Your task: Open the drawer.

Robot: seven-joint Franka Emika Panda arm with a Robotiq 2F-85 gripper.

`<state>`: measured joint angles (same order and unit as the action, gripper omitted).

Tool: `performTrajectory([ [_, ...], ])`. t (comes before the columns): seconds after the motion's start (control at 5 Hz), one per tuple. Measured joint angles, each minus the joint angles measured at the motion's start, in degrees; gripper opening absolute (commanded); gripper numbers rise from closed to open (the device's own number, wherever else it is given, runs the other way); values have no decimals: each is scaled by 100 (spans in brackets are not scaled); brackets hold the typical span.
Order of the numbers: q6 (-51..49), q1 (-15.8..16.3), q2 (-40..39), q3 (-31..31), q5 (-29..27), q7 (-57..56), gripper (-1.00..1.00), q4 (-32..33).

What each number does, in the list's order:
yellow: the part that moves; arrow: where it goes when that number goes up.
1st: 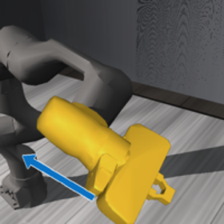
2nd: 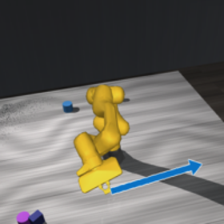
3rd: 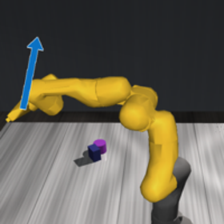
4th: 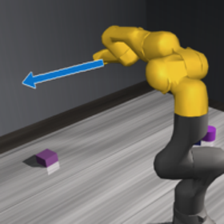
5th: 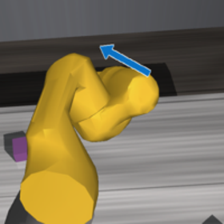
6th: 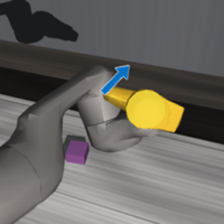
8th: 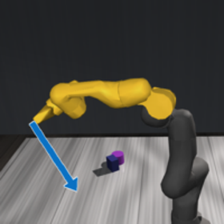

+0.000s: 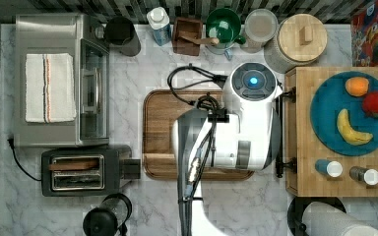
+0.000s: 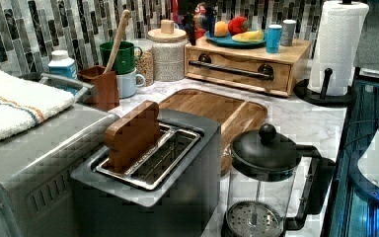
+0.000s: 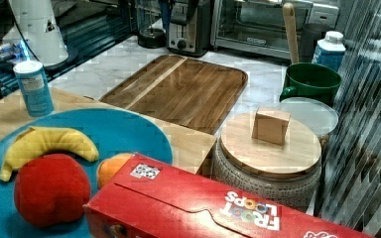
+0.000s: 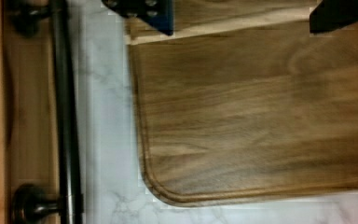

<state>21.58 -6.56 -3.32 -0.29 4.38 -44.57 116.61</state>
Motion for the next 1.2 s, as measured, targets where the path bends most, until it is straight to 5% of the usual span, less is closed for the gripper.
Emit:
performTrajectory([
  [0.4,1381,-309,5,-180,603,-831,100,436],
  [1.2,2102,-668,-152,-482,754,-1681,100,470],
])
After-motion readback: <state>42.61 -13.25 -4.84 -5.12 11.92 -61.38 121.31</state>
